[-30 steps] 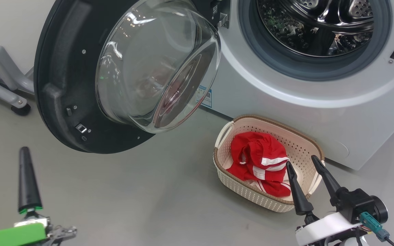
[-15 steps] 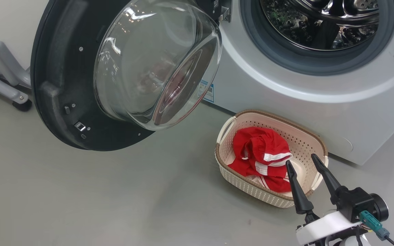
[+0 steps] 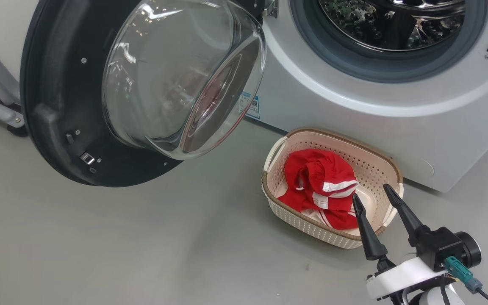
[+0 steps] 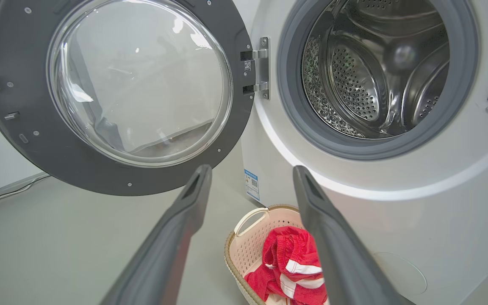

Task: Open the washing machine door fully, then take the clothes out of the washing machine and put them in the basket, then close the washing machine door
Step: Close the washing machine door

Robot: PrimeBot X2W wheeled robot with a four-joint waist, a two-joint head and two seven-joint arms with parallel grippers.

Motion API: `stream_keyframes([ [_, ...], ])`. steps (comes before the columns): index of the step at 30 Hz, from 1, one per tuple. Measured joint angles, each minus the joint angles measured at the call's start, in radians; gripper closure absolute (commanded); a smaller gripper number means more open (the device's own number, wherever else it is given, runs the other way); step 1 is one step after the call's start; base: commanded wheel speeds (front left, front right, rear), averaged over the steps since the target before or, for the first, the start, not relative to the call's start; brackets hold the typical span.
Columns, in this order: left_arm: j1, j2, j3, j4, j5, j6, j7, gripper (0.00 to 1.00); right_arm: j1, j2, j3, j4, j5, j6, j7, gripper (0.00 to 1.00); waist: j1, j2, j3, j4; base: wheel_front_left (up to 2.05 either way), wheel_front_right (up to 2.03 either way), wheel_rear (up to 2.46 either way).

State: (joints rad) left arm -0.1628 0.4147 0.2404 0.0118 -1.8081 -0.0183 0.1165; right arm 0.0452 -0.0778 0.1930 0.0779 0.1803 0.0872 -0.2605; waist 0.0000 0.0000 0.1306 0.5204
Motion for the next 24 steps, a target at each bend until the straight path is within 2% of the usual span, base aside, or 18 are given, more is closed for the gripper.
stream_keyframes([
  [5, -0.056, 0.011, 0.005, 0.084, -0.044, 0.023, 0.033, 1.00, -0.016, -0.009, 0.004, -0.007, -0.003, 0.003, 0.004, 0.00, 0.0000, 0.0000, 0.021, -0.027, 0.00, 0.00, 0.00],
  [13, -0.148, 0.012, -0.017, 0.181, -0.056, 0.043, 0.068, 1.00, -0.049, -0.019, 0.005, -0.020, -0.006, 0.004, 0.008, 0.00, 0.0000, 0.0000, 0.063, -0.076, 0.00, 0.00, 0.00],
  [20, -0.203, 0.010, -0.061, 0.239, -0.052, 0.038, 0.095, 1.00, -0.061, -0.026, -0.008, -0.022, -0.006, 0.004, 0.008, 0.00, 0.0000, 0.0000, 0.099, -0.114, 0.00, 0.00, 0.00],
  [24, -0.234, 0.007, -0.094, 0.269, -0.045, 0.021, 0.113, 1.00, -0.061, -0.034, -0.023, -0.022, -0.006, 0.004, 0.008, 0.00, 0.0000, 0.0000, 0.114, -0.123, 0.00, 0.00, 0.00],
])
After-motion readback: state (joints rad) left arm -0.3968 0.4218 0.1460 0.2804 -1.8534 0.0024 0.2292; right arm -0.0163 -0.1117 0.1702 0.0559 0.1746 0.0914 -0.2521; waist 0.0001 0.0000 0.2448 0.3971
